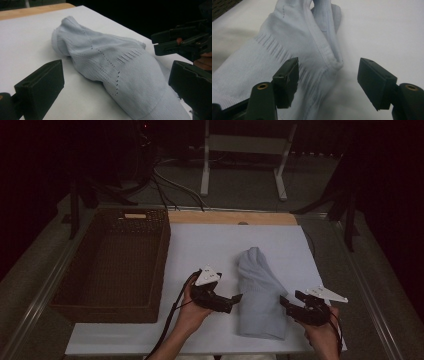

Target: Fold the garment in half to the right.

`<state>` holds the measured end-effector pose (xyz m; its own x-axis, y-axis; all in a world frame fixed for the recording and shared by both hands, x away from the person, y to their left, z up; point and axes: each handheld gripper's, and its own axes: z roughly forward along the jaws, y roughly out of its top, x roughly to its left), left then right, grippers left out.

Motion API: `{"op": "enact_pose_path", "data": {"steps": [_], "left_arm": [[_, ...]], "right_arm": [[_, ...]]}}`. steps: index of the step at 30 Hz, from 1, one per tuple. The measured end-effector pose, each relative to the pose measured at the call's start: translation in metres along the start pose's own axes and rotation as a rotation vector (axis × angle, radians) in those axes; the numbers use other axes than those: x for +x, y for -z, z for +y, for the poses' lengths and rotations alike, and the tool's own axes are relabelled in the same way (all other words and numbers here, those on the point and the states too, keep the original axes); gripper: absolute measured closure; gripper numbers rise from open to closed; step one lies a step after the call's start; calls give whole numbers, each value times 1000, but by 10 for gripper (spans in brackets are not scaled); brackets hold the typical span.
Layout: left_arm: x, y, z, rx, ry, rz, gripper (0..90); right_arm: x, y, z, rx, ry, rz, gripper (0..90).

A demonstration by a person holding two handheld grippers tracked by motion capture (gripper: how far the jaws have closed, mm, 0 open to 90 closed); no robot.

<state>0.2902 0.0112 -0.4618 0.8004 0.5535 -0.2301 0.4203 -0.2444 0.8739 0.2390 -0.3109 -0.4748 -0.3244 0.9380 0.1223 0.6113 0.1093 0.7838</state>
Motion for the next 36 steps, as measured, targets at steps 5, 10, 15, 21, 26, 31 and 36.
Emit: {"op": "enact_pose_path", "data": {"steps": [5, 10, 15, 21, 26, 31, 36], "left_arm": [[-2, -12, -3, 30, 3, -9, 17], [-6, -23, -5, 69, 13, 2, 18], [-9, -32, -8, 100, 37, -20, 21], [-12, -40, -13, 119, 64, -47, 24], [-14, -45, -19, 141, 76, -59, 25], [-18, -49, -26, 167, 76, -68, 26], [-22, -51, -30, 198, 63, -77, 30]], "right_arm": [[1, 5, -5, -5, -5, -2, 326], [2, 6, -9, -1, -1, 3, 315], [3, 5, -11, 3, -2, 10, 310], [1, 5, -11, 0, -11, 12, 308], [-1, 6, -11, -8, -14, 15, 306], [-2, 6, -11, -14, -21, 16, 302], [-3, 7, -11, -19, -26, 13, 301]]}}
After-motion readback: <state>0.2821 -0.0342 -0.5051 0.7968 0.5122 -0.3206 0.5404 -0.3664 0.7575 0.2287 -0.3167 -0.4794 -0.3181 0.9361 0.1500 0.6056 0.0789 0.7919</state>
